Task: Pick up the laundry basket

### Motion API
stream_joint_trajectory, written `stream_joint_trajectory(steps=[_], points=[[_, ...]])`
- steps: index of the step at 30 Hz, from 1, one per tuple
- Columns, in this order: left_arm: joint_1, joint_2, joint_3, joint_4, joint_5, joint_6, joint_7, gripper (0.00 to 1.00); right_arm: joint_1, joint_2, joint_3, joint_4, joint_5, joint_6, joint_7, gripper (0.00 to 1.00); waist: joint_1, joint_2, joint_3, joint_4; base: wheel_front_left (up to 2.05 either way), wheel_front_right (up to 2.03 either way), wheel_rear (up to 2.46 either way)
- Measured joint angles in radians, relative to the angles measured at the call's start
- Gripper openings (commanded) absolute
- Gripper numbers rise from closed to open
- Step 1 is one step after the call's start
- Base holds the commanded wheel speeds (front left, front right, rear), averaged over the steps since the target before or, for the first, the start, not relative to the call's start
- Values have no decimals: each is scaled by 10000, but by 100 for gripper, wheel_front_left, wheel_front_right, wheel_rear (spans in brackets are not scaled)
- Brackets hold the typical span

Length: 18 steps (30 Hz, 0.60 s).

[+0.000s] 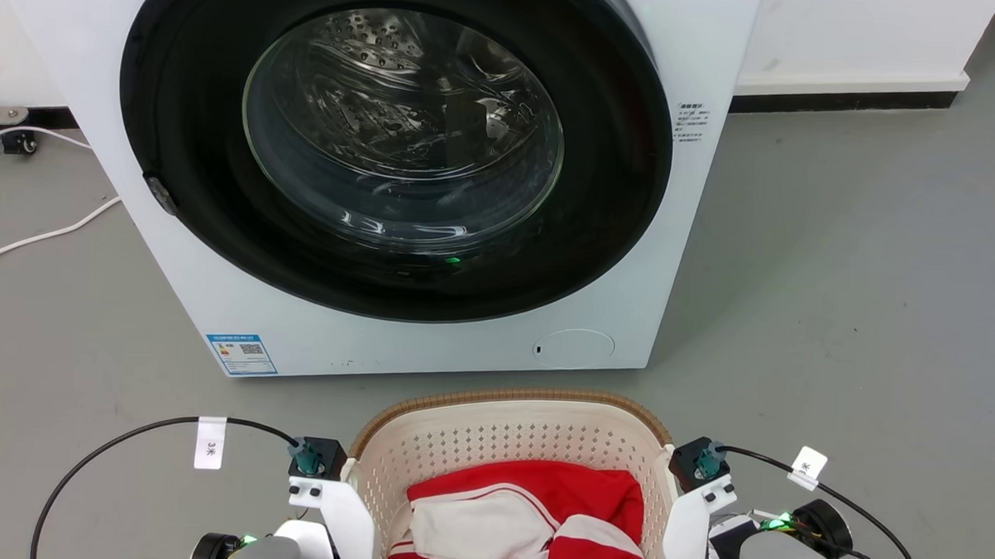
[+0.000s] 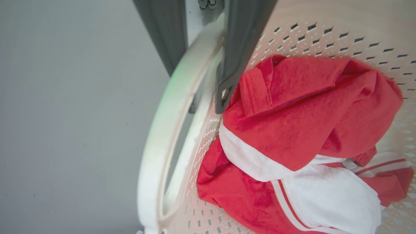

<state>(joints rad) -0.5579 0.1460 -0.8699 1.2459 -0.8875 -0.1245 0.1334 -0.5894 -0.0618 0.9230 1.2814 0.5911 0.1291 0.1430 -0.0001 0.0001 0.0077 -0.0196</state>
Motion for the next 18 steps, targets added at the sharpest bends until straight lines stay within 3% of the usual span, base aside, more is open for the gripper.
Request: stream_joint_trajectory(steps=[18], points=[[-7,23,-453,54,-487,0,-61,0,-43,-35,593,42,602,0,-29,0,0,0,32,4,0,0,0]])
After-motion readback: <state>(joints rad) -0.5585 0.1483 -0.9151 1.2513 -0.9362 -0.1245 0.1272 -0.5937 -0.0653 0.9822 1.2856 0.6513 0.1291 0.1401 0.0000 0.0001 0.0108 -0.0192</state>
